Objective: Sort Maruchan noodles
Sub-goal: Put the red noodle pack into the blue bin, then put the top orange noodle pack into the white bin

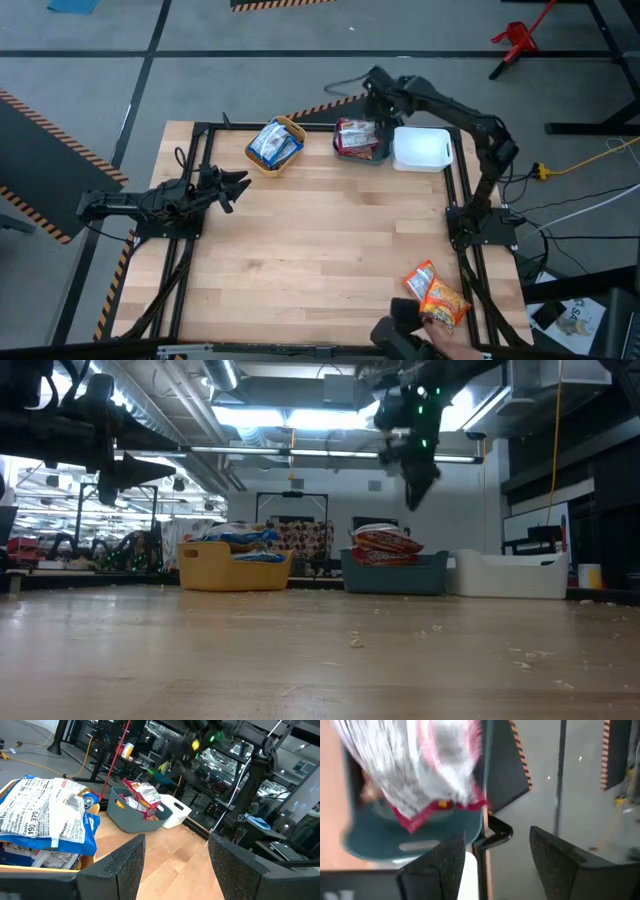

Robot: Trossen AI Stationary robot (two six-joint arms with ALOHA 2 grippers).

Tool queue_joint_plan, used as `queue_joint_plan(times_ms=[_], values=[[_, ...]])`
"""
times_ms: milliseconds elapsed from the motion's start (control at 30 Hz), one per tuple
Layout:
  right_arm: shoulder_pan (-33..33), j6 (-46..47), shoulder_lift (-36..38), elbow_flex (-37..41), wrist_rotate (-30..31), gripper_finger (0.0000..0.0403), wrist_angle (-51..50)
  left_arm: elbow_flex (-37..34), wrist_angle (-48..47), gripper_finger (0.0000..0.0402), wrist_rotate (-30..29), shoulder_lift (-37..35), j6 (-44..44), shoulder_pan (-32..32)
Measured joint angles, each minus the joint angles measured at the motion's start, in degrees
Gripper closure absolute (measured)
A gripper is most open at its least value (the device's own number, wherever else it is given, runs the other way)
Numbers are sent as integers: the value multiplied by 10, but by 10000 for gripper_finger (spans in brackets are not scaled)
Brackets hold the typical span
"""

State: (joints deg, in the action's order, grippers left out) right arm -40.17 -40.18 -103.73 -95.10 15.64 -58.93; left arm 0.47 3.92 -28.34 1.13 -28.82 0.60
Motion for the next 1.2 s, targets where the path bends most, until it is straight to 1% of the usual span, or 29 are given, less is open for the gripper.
queue_joint_plan(times_ms=[33,67,133,167,200,233,433,533,600,800,900,1000,1100,1200], values=[[0,23,1,-22,-28,200,-11,0,0,189,0,0,0,0],[-1,51,2,-39,-73,203,-15,0,0,189,0,0,0,0],[-8,96,8,-56,-190,213,-1,0,0,189,0,0,0,0],[-7,107,10,-57,-237,219,13,0,0,189,0,0,0,0],[-6,115,10,-56,-261,226,27,0,0,189,0,0,0,0],[-5,121,10,-51,-269,234,40,0,0,189,0,0,0,0],[-7,129,6,12,-272,274,80,0,0,189,5,0,0,0],[-8,129,6,54,-271,284,106,0,0,189,6,0,0,0],[-7,129,6,84,-270,288,141,0,0,189,5,0,0,0],[-8,129,7,148,-212,290,241,0,0,189,4,0,0,0],[-7,129,7,158,-212,291,267,0,0,189,4,0,-1,0],[-7,129,7,153,-212,291,265,0,0,189,4,0,-1,0],[-7,129,8,135,-210,291,246,0,0,189,4,0,-1,0],[-7,133,27,102,-208,291,211,0,0,189,4,0,-1,0]])
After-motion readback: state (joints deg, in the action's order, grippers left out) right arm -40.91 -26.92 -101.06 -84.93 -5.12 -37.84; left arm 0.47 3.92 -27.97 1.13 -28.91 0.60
